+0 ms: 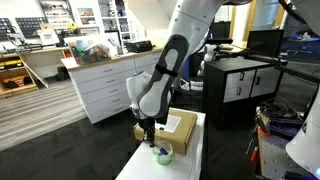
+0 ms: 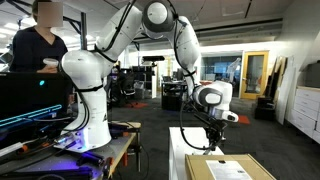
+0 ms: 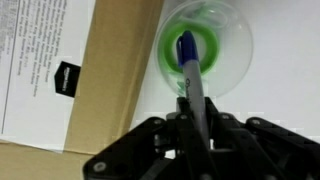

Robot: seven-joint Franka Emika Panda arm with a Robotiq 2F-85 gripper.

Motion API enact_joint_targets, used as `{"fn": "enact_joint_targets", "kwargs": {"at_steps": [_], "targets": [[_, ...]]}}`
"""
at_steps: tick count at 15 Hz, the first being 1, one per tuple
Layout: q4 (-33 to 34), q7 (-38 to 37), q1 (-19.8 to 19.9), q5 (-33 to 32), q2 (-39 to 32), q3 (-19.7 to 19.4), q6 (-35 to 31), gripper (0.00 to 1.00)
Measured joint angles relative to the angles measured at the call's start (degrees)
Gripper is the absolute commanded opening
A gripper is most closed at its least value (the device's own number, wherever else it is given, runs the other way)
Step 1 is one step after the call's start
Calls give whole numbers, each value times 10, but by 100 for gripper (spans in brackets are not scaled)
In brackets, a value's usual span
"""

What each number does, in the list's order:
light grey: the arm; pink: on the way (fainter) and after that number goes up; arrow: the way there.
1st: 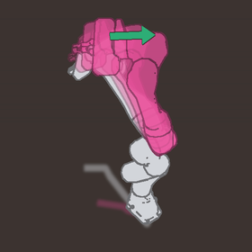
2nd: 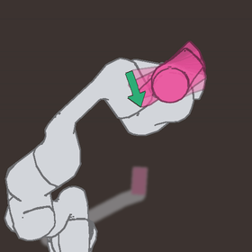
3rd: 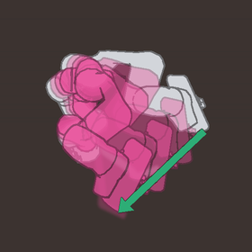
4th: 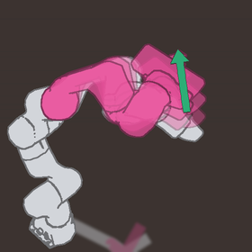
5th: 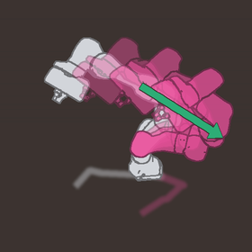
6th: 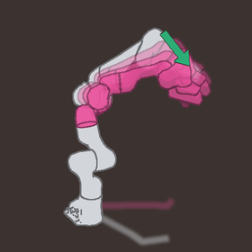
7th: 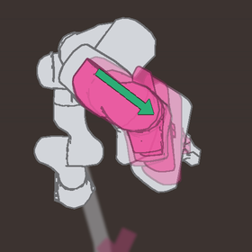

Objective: Take the pen out of the cup and put it on the box

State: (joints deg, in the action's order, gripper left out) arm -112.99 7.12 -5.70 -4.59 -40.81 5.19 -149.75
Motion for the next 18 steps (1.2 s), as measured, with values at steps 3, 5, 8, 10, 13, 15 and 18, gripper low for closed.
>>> {"fn": "enact_joint_targets", "kwargs": {"at_steps": [3,5,8,10,13,15,18], "targets": [[-7,0,0,5,11,4,-3,6],[-18,0,0,7,28,5,-3,6],[-38,-5,-1,7,59,6,-3,6],[-48,-8,-1,7,79,4,-2,6],[-52,-14,-1,6,105,-3,4,6],[-51,-16,-1,5,119,-11,12,6],[-45,-17,-1,1,135,-26,34,6]]}}
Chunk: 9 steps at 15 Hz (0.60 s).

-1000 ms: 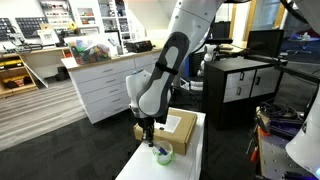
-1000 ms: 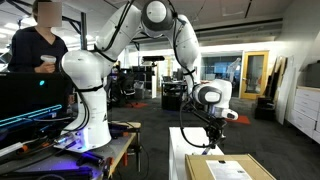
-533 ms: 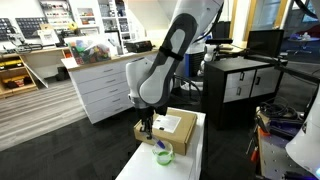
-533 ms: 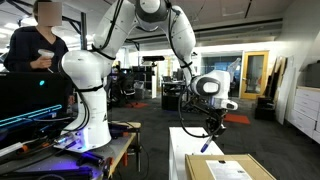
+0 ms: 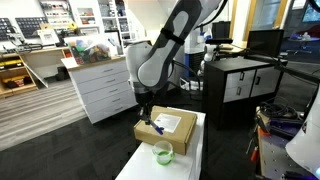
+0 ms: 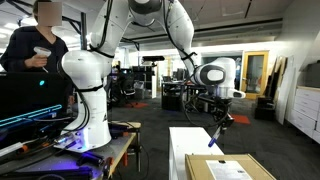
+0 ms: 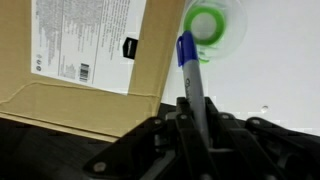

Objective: Take the pen out of the cup and put it on the box

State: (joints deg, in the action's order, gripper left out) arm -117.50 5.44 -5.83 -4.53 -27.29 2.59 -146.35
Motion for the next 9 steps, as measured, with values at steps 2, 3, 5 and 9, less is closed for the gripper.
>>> {"fn": "enact_joint_targets", "kwargs": {"at_steps": [2,3,5,9], "targets": [[7,0,1,-2,3,-11,17,6],[9,0,2,-2,3,-16,26,6],[11,0,4,-5,3,-26,44,6],[11,0,13,-9,-1,-40,81,6]]}}
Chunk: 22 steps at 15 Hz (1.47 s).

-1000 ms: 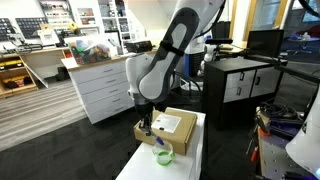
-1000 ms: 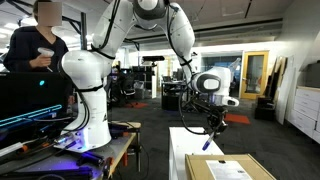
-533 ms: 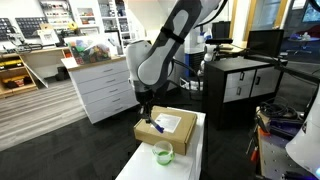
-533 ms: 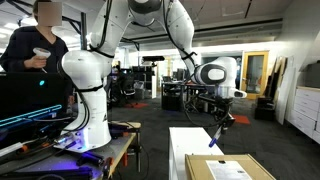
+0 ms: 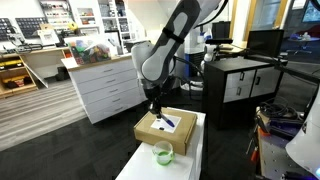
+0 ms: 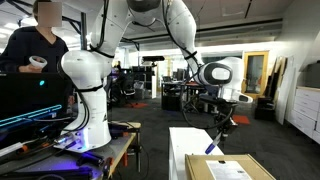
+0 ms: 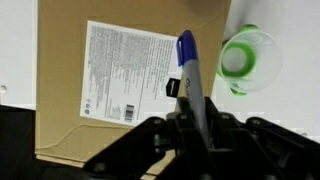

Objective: Take the pen out of the cup and put it on the box

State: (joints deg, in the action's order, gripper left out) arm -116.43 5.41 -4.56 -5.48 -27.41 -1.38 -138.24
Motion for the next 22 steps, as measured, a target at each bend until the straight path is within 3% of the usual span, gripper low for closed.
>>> {"fn": "enact_joint_targets", "kwargs": {"at_steps": [7,8,10,18,20,21,22], "targets": [[0,0,18,-1,-22,-8,37,6],[0,0,19,-1,-27,-8,37,42],[1,0,22,-1,-37,-8,37,48],[3,1,23,-1,-45,-5,30,100],[3,1,23,-1,-44,-3,19,100],[3,1,23,-1,-43,-2,12,95],[4,1,23,-1,-43,-2,11,100]]}}
